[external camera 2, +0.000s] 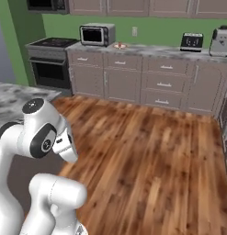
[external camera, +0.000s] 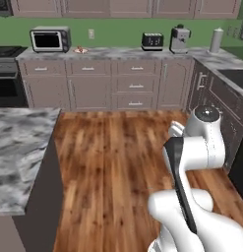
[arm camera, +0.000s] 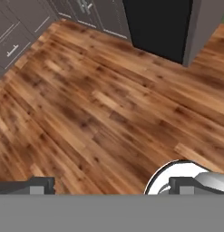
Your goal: Place the cold items (mango and onion) from the fridge in one tupperware on the dining counter. Place the warm items (hot dog and kebab skewer) in the stove area in another tupperware.
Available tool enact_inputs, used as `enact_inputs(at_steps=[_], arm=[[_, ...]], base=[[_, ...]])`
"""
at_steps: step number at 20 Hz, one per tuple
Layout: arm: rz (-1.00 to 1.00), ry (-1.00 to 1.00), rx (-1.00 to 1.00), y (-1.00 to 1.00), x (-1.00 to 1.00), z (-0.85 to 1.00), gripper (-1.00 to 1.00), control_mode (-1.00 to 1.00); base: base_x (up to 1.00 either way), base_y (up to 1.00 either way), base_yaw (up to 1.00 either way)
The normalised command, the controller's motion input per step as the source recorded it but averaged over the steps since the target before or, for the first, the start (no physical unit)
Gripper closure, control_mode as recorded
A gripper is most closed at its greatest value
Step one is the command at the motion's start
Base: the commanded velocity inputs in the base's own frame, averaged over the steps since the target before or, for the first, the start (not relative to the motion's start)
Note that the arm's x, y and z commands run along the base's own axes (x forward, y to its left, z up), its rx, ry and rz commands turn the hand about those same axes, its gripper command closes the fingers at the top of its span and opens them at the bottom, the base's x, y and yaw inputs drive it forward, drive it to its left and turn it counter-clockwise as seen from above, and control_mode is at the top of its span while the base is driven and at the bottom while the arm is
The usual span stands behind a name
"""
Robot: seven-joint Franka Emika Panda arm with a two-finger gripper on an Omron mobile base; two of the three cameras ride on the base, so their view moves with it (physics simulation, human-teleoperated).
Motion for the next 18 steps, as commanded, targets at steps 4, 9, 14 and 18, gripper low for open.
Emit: enact_inputs(at_steps=[4, 9, 14, 18], arm=[[0.0, 0.0, 0.0, 0.0, 0.0, 0.0, -1.0, 1.0], [0.0, 0.0, 0.0, 0.0, 0.0, 0.0, -1.0, 1.0], [0.0, 0.0, 0.0, 0.0, 0.0, 0.0, -1.0, 1.0], [0.0, 0.0, 0.0, 0.0, 0.0, 0.0, -1.0, 1.0]], base=[[1.0, -0.4, 0.21], [1.0, -0.43, 0.18], [1.0, -0.47, 0.1], [1.0, -0.49, 0.08]])
